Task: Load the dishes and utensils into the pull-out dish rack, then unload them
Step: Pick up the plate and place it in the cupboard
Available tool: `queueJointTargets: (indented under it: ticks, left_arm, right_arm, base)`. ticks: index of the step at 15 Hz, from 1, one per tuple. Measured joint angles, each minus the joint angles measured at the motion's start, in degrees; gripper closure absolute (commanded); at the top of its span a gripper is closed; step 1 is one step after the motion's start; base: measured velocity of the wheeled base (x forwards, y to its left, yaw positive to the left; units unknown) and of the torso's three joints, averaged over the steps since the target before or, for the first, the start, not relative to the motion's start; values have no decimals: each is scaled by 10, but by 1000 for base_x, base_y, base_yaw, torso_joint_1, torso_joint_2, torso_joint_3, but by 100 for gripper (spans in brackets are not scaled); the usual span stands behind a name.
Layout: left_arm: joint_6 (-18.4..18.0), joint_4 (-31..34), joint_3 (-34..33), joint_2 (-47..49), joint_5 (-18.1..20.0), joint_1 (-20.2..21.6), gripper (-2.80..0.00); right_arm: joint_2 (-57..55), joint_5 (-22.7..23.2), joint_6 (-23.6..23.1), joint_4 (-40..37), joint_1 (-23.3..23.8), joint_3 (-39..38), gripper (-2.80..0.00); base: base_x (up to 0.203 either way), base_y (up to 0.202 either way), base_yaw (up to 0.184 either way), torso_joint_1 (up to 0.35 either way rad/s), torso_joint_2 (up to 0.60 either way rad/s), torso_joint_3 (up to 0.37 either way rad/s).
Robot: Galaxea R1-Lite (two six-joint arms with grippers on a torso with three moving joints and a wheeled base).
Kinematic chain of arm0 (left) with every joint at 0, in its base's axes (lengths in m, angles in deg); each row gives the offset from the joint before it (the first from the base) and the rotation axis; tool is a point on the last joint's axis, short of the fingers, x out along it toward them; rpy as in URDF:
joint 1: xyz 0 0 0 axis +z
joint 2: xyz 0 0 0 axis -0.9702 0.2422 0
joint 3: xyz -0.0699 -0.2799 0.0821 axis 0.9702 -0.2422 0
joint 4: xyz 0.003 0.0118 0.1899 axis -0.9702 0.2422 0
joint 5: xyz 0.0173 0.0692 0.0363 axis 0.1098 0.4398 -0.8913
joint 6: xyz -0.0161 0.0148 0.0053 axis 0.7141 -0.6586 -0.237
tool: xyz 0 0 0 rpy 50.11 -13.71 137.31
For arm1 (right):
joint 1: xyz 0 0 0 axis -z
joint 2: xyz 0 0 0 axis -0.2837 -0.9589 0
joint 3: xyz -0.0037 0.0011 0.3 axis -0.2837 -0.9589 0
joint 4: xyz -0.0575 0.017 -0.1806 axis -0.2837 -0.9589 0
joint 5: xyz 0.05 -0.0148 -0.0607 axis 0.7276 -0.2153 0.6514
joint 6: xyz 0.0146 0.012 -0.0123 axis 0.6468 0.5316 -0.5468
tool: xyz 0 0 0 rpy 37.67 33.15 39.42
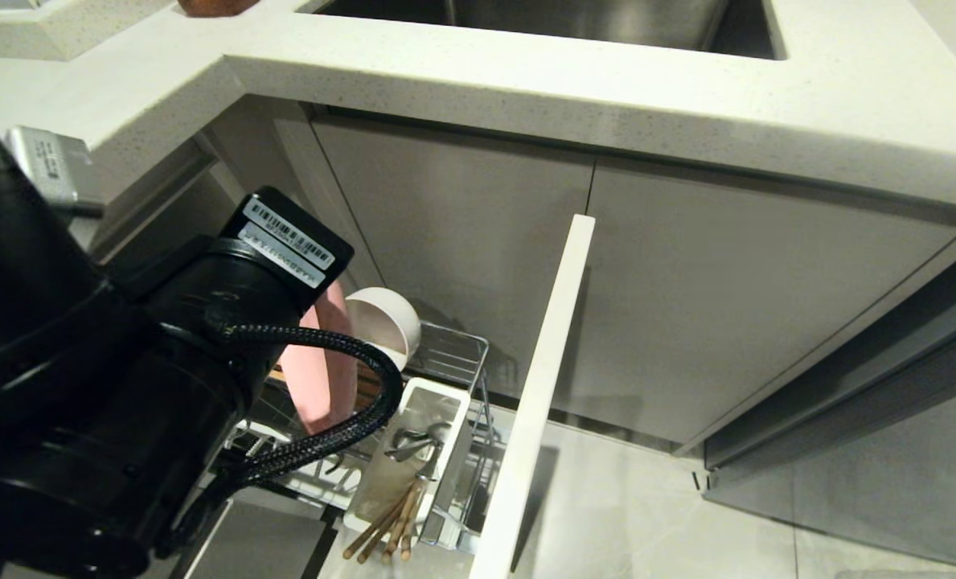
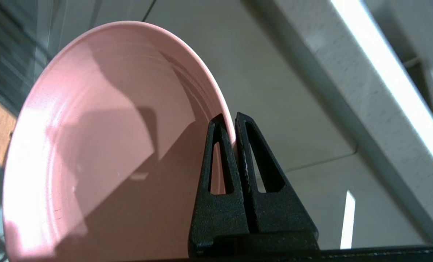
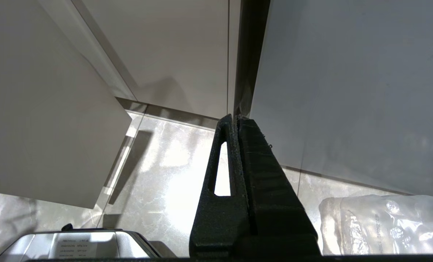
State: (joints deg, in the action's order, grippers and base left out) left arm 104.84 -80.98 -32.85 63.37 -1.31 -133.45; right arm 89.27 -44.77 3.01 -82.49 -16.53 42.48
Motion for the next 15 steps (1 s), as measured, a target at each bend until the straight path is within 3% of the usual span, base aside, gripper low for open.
queueJointTargets:
  ticks: [4, 10, 15]
  left_arm:
    - [-27, -93, -33, 24, -23, -1, 0]
    - [-33, -105, -39, 51, -73, 0, 0]
    - [-30, -160, -45, 74, -98, 1, 0]
  right_arm:
    - [0, 0, 0, 0, 0, 0, 0]
    - [0, 0, 0, 0, 0, 0, 0]
    - [0, 0, 0, 0, 0, 0, 0]
  base:
    - [0, 0, 0, 0, 0, 0]
    - [0, 0, 0, 0, 0, 0]
    - [0, 0, 0, 0, 0, 0]
